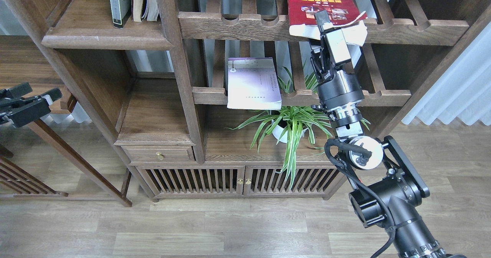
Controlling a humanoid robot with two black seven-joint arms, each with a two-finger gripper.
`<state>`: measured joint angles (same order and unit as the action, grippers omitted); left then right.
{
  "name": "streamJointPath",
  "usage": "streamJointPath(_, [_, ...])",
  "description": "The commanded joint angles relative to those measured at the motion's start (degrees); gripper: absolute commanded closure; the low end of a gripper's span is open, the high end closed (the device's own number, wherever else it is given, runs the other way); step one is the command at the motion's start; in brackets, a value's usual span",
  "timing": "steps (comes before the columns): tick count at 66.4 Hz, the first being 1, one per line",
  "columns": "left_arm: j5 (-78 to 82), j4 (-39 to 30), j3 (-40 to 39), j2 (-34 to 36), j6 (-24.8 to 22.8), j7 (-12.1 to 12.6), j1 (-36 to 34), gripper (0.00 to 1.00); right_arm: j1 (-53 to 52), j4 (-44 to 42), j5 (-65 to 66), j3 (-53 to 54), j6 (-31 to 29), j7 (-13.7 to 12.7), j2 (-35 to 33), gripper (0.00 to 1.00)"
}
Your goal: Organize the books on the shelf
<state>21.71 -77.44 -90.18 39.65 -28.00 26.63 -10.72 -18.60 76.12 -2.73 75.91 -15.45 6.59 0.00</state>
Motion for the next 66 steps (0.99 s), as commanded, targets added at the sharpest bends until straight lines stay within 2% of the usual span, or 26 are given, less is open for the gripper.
streamJointPath(1, [0.0,0.1,0.0,-0.3,0.0,0.0,0.0,0.00,-0.1,-0.2,0.0,0.5,0.3,0.0,0.0,0.09])
streamJointPath(28, [0.1,0.1,0.1,-1.2,0.0,0.3,0.0,0.00,-0.8,-0.4,0.0,2.0,0.5,0.0,0.0,0.09])
streamJointPath(40, [0.0,0.1,0.1,-1.2,0.0,0.3,0.0,0.00,-0.8,-0.4,-0.1,2.0,3.8,0.0,0.0,0.10])
streamJointPath(50, [0.0,0.1,0.1,-1.2,0.0,0.3,0.0,0.00,-0.8,-0.4,-0.1,2.0,4.1,0.1,0.0,0.11])
streamJointPath(58, [0.0,0.0,0.1,-1.1,0.0,0.3,0.0,0.00,-0.9,-0.4,-0.2,2.2,4.2,0.2,0.0,0.18])
streamJointPath(66, [0.1,0.1,0.0,-1.2,0.0,0.3,0.0,0.00,-1.4,-0.4,-0.2,2.8,4.2,0.2,0.0,0.18])
